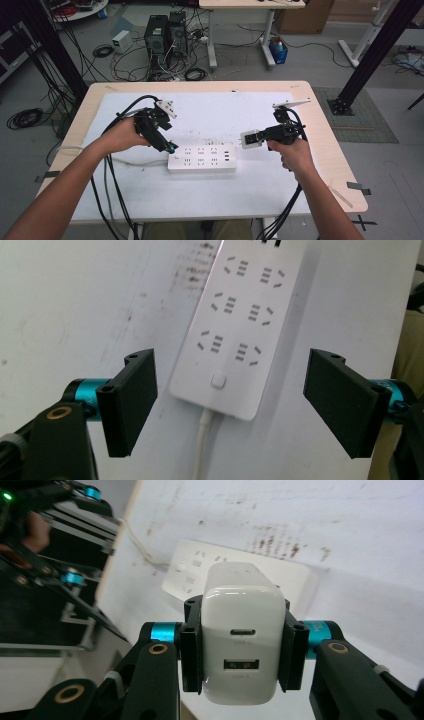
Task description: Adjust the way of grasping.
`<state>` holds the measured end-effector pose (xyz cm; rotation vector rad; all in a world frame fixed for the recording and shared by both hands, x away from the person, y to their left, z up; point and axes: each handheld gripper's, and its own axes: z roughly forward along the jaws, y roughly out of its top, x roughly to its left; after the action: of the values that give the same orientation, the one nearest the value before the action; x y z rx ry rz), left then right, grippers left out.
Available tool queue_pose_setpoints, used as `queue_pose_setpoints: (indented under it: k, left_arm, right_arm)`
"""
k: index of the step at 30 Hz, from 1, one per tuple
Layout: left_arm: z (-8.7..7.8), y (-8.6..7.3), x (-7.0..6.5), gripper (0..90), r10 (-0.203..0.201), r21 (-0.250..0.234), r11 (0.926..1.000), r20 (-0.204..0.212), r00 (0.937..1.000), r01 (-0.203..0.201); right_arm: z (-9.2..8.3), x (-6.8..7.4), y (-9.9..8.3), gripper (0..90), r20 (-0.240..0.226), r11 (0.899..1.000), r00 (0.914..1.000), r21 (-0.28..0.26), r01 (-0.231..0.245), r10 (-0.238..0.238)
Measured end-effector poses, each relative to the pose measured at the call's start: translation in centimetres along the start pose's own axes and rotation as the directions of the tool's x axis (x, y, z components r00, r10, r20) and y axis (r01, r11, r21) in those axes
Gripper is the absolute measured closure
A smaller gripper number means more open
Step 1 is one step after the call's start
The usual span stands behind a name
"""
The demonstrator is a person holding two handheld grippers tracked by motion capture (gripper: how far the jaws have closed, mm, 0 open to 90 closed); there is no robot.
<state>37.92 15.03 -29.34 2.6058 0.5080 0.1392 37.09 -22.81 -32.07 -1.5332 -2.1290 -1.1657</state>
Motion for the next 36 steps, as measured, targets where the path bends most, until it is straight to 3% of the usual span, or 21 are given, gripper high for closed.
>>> queue_pose_setpoints:
  k: [5,16,23,36]
  left_arm:
    - [-0.9,-1.8,1.1,21.8,-0.036,0.045,0.9983,-0.021,0.9991,0.037]
    - [-2.3,-4.4,2.4,21.8,-0.074,0.071,0.9943,-0.073,0.9946,0.079]
    - [-2.9,-5.5,2.7,21.8,-0.094,0.064,0.993,-0.089,0.9916,0.099]
    - [-2.7,-6.6,2.9,21.8,-0.098,0.09,0.9905,-0.074,0.9924,0.105]
  right_arm:
    - [-1.2,0.1,0.6,62.2,0.062,0.999,0.9969,-0.003,0.049,-0.049]
    - [-2.8,0.5,1.5,62.2,0.129,0.992,0.984,0.011,0.123,-0.123]
    - [-3.0,0.6,1.4,62.2,0.129,0.992,0.9841,0.014,0.122,-0.123]
    - [-2.7,1.2,1.3,62.1,0.137,0.99,0.9804,0.029,0.139,-0.142]
